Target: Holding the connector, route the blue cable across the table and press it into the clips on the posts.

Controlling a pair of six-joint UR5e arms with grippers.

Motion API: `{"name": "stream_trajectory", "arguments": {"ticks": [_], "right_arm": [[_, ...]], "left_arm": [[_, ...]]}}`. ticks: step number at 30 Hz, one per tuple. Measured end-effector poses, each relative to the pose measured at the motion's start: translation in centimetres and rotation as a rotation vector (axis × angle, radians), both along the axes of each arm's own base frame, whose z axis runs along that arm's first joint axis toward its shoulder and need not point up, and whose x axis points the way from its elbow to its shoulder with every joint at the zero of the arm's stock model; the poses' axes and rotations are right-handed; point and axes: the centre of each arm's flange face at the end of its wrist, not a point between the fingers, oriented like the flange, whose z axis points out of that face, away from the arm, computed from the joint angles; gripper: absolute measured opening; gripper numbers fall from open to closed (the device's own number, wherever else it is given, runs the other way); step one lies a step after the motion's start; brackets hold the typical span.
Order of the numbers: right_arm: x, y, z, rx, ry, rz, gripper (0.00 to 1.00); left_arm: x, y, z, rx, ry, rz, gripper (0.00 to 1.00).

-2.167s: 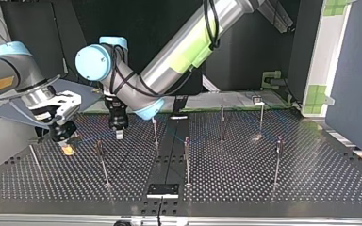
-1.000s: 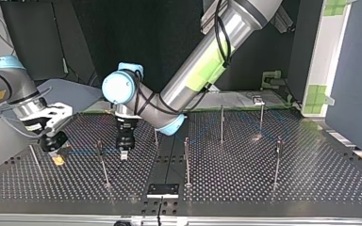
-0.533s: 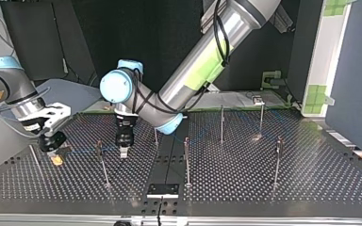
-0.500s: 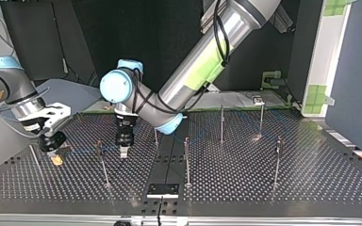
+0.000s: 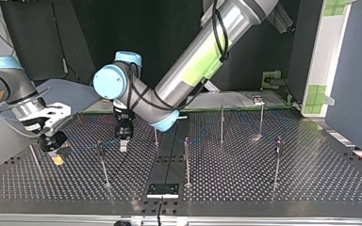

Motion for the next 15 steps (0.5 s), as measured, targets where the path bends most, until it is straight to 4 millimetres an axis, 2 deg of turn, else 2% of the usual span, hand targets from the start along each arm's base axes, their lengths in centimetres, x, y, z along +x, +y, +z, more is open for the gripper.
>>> {"name": "stream_trajectory", "arguments": {"ticks": [4,15], "right_arm": [[0.0,0.0,0.0,0.001,-0.001,0.000,0.00],[0.1,0.0,-0.1,0.003,-0.001,0.002,0.00]], "left_arm": [[-1.6,-0.1,0.2,0.025,0.024,-0.017,1.00],[-5.5,-0.4,3.0,0.012,-0.019,-0.098,1.00]]}}
